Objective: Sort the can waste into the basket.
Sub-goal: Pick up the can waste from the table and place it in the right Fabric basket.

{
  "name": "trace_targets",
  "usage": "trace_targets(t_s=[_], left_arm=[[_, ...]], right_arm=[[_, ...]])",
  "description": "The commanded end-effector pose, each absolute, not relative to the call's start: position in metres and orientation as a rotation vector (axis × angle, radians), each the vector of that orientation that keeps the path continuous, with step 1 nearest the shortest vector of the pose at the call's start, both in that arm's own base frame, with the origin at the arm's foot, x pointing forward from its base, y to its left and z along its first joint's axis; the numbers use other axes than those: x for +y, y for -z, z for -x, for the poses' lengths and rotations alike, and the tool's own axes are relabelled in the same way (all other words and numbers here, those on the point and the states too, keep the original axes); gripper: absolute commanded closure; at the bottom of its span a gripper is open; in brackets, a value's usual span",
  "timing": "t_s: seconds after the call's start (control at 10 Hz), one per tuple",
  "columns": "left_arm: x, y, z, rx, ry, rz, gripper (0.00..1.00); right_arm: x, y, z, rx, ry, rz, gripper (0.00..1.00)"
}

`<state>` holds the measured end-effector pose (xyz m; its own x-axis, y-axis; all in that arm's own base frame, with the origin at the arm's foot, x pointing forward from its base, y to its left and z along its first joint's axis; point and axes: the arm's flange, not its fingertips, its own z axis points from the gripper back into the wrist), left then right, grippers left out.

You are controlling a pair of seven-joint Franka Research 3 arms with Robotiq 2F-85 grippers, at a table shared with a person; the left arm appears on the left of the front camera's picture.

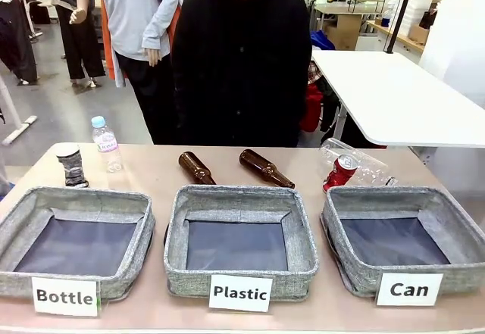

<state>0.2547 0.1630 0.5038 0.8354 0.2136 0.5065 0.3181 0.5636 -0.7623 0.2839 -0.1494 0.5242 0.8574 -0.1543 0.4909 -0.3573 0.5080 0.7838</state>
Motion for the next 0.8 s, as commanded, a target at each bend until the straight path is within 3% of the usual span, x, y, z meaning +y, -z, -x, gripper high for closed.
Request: trace_targets(t_s=[0.0,0.2,0.4,0.5,0.7], left_arm=[[0.205,-0.437,-0.270,-0.654,-0.218,1.136,0.00],[0.224,-0.396,-0.268,-0.709,-0.386,1.150,0.00],[0.217,-0.387,-0.259,-0.707,-0.493,1.101,0.00],[0.257,-0.390,-0.254,-0.668,-0.439,1.140,0.00],[0.257,-0.390,-0.254,-0.668,-0.439,1.140,0.00]], right_arm=[[-0.192,-0.477,-0.303,-0.615,0.021,-1.195,0.00],[-0.230,-0.434,-0.300,-0.658,0.217,-1.276,0.00],[-0.231,-0.422,-0.300,-0.662,0.273,-1.209,0.00],[-0.240,-0.420,-0.285,-0.648,0.266,-1.244,0.00],[-0.240,-0.420,-0.285,-0.648,0.266,-1.244,0.00]])
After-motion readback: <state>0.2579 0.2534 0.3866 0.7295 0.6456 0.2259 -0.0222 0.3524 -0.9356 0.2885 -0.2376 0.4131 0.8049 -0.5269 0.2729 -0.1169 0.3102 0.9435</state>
